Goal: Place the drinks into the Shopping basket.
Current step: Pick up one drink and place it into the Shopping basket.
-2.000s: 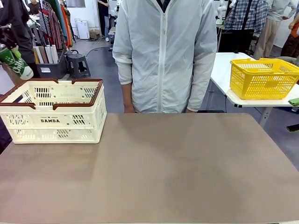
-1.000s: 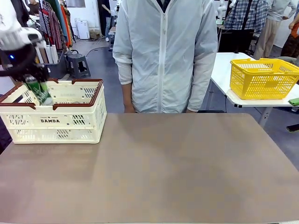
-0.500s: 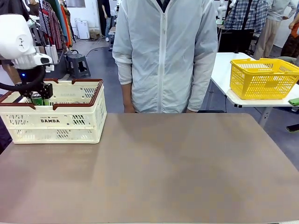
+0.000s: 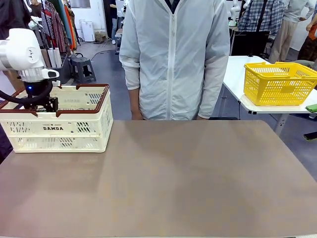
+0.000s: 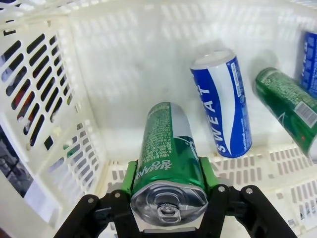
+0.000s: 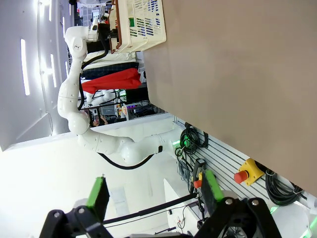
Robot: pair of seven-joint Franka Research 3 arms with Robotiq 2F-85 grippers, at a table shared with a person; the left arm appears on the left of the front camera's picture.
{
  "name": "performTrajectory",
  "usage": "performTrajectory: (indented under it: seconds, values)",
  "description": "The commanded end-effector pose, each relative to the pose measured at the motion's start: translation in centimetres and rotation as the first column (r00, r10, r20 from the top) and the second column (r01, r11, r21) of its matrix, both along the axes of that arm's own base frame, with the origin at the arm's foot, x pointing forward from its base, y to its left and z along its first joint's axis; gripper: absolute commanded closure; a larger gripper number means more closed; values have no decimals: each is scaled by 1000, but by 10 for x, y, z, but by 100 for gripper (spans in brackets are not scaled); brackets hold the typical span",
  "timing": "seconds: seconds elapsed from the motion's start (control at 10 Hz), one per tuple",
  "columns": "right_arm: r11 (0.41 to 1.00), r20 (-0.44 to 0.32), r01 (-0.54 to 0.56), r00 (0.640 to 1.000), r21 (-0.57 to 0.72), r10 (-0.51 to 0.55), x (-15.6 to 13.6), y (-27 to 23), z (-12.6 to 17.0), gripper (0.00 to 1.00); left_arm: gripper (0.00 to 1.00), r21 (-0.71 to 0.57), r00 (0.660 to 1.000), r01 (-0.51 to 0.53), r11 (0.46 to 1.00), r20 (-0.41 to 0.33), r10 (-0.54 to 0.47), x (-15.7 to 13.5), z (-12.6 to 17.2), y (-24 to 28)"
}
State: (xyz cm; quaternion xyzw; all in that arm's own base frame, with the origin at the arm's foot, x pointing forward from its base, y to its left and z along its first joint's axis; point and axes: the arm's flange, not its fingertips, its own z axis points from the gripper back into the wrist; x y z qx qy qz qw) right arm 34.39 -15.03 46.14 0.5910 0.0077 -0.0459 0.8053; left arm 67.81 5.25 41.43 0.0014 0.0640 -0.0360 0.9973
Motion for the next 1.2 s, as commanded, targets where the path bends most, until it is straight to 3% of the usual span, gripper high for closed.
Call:
performTrajectory:
  seconds: [0.0, 0.3, 0.4, 0.6, 0.8, 0.9, 1.1]
  values:
    - [1000, -14, 1, 1000, 0, -1, 0, 1, 5, 0, 0, -27, 1000, -16, 1000, -9, 16, 3, 12, 3]
    - [1000, -14, 1, 1000, 0, -1, 0, 1, 5, 0, 0, -61, 999, 3, 998, 38, 0, -7, 24, 7]
    - [1000, -14, 1, 1000, 0, -1, 0, 1, 5, 0, 0, -98, 996, 18, 995, 88, -9, -19, 42, 11]
    - [1000, -14, 1, 1000, 0, -1, 0, 1, 5, 0, 0, -295, 976, 95, 951, 215, -31, -51, 102, 25]
    - [1000, -14, 1, 1000, 0, -1, 0, 1, 5, 0, 0, -507, 923, 280, 815, 376, -83, -92, 163, 38]
    - [1000, -14, 1, 1000, 0, -1, 0, 1, 5, 0, 0, -581, 881, 427, 693, 439, -174, -123, 179, 47]
    - [1000, -14, 1, 1000, 0, -1, 0, 1, 5, 0, 0, -642, 837, 531, 554, 499, -224, -168, 163, 71]
